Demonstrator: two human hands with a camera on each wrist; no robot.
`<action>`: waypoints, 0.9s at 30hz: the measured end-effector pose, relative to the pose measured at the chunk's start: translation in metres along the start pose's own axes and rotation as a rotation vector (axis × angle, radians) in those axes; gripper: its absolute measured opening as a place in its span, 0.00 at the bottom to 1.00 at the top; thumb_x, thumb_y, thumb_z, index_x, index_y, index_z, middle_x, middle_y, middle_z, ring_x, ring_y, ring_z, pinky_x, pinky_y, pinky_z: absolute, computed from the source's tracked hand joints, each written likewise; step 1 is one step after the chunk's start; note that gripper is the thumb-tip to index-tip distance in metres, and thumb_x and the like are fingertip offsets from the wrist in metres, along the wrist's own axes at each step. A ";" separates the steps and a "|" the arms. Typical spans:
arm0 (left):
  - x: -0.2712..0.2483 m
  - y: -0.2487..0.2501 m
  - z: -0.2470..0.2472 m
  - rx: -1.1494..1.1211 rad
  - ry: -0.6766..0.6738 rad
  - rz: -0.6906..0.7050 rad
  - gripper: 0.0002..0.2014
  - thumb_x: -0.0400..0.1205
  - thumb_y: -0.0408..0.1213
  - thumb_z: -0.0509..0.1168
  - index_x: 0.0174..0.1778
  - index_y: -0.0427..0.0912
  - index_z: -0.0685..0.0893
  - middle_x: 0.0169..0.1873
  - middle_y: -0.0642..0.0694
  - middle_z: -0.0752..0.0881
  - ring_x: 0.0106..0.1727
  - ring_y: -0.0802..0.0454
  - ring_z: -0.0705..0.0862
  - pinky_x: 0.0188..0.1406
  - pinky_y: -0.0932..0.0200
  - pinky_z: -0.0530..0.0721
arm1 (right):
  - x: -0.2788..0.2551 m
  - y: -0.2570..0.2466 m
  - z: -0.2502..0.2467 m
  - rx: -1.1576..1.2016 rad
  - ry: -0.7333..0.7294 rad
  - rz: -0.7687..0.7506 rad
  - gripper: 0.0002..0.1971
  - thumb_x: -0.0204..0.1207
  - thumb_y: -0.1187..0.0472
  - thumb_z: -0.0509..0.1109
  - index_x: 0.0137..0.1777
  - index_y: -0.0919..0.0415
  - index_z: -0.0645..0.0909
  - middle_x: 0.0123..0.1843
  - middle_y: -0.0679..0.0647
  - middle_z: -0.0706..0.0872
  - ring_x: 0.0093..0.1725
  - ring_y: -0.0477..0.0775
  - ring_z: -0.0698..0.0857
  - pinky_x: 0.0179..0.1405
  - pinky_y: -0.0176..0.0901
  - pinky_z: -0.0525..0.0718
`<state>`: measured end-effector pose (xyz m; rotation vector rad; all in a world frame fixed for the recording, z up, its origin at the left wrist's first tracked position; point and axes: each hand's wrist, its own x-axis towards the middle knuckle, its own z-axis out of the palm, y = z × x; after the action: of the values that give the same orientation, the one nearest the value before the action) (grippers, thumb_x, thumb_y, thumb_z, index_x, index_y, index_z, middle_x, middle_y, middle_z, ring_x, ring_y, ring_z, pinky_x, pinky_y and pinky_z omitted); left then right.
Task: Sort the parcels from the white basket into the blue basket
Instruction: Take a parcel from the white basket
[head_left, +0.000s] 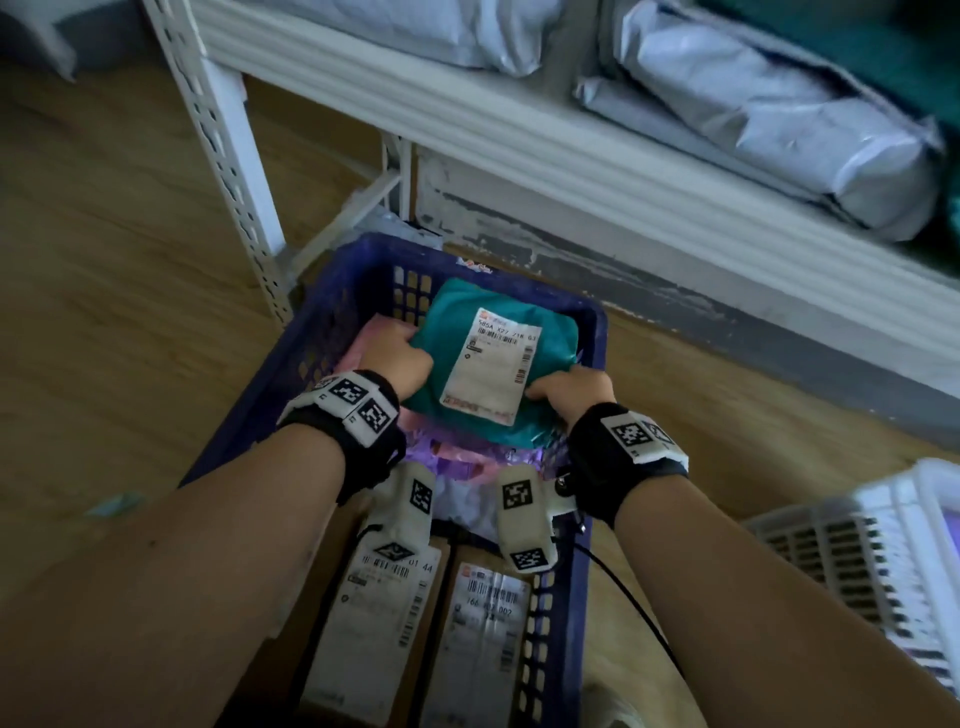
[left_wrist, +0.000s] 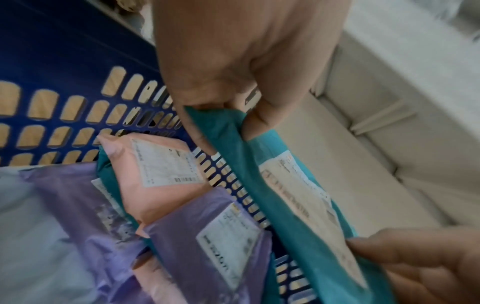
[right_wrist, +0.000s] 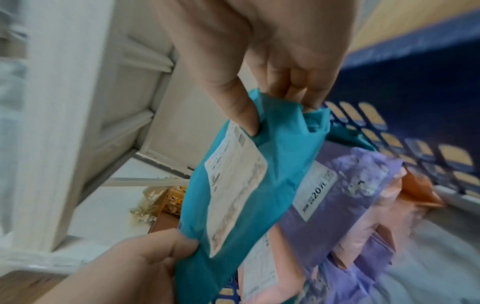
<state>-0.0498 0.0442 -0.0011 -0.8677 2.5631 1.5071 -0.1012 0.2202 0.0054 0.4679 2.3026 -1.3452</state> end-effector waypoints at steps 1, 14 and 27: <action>-0.012 0.008 -0.006 -0.033 0.009 -0.017 0.13 0.68 0.29 0.64 0.46 0.34 0.87 0.40 0.38 0.87 0.42 0.45 0.84 0.41 0.53 0.80 | -0.011 -0.004 -0.007 -0.014 0.005 -0.025 0.07 0.66 0.72 0.74 0.44 0.64 0.83 0.42 0.58 0.86 0.44 0.58 0.85 0.39 0.45 0.84; -0.128 0.044 -0.044 -0.453 -0.124 -0.117 0.21 0.64 0.20 0.59 0.53 0.25 0.82 0.51 0.25 0.84 0.54 0.32 0.85 0.61 0.35 0.81 | -0.112 0.006 -0.059 0.387 -0.022 -0.142 0.23 0.64 0.75 0.75 0.60 0.67 0.79 0.55 0.63 0.88 0.50 0.63 0.89 0.53 0.59 0.87; -0.155 0.055 -0.064 -0.465 -0.191 -0.092 0.06 0.82 0.27 0.57 0.48 0.40 0.77 0.38 0.44 0.81 0.36 0.51 0.79 0.29 0.62 0.74 | -0.116 0.001 -0.071 0.327 -0.105 -0.197 0.11 0.67 0.75 0.70 0.45 0.61 0.83 0.52 0.64 0.89 0.51 0.67 0.88 0.57 0.64 0.85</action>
<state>0.0688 0.0807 0.1243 -0.8121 2.0422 2.0814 -0.0156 0.2754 0.0961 0.2652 2.0939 -1.8103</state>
